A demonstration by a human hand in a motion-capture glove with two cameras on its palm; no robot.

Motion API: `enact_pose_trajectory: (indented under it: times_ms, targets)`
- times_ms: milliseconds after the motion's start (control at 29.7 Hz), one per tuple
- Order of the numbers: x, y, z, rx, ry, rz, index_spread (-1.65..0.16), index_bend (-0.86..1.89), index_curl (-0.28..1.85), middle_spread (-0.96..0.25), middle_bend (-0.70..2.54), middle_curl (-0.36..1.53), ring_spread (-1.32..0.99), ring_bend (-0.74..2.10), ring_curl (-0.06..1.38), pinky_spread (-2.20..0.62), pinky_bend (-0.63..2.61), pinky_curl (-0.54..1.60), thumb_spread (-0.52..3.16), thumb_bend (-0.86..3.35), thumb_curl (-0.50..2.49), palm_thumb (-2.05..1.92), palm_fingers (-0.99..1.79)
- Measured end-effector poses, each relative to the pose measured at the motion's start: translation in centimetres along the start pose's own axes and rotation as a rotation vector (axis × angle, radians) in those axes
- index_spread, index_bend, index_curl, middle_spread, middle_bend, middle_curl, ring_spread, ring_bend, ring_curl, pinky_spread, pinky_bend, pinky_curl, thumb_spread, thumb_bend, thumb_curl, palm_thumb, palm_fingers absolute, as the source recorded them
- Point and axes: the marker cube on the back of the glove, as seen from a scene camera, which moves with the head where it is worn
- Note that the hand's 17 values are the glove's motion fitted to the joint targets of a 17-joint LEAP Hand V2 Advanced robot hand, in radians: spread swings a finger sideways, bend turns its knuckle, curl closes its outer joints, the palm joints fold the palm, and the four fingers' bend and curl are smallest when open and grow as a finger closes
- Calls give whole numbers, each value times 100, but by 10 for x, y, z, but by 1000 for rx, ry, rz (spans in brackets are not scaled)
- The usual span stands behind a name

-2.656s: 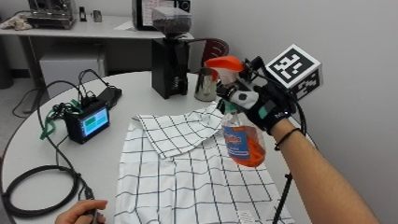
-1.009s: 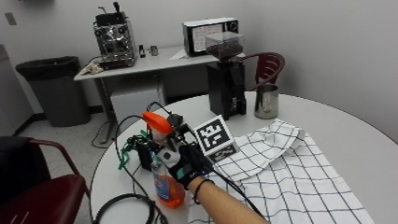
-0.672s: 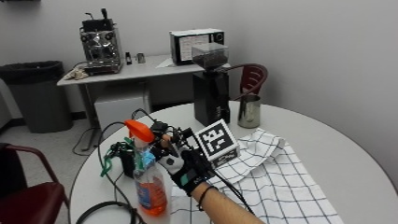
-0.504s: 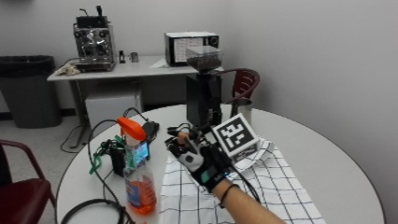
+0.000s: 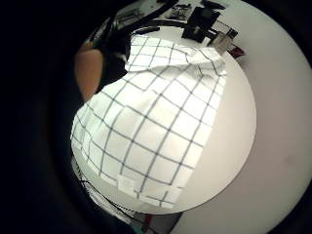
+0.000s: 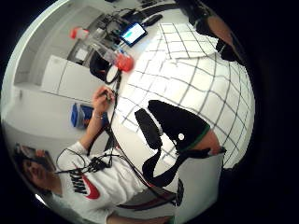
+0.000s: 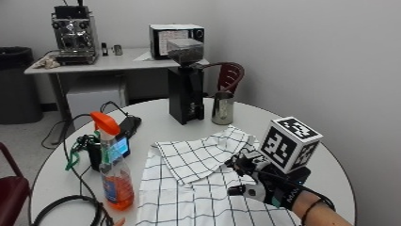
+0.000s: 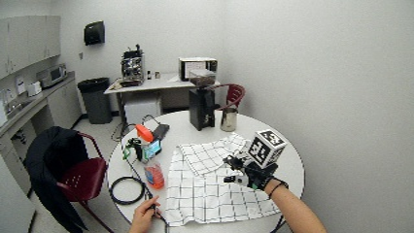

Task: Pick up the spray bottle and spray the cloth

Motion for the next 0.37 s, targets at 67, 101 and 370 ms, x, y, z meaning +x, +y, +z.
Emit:
enact_pose_trajectory:
  times_ms: [67, 101, 370]
  targets:
    - [4, 5, -2, -14, 31, 5, -33, 12, 21, -4, 38, 40, -3, 41, 36, 15, 25, 35, 116, -2, 28, 49, 78]
    - [6, 7, -3, -20, 43, 7, -33, 12, 21, -4, 37, 40, -3, 40, 36, 15, 24, 35, 115, -2, 28, 49, 78]
    - [3, 21, -12, -110, 95, -29, -33, 13, 23, -4, 34, 40, -2, 37, 36, 17, 22, 35, 114, -3, 28, 47, 75]
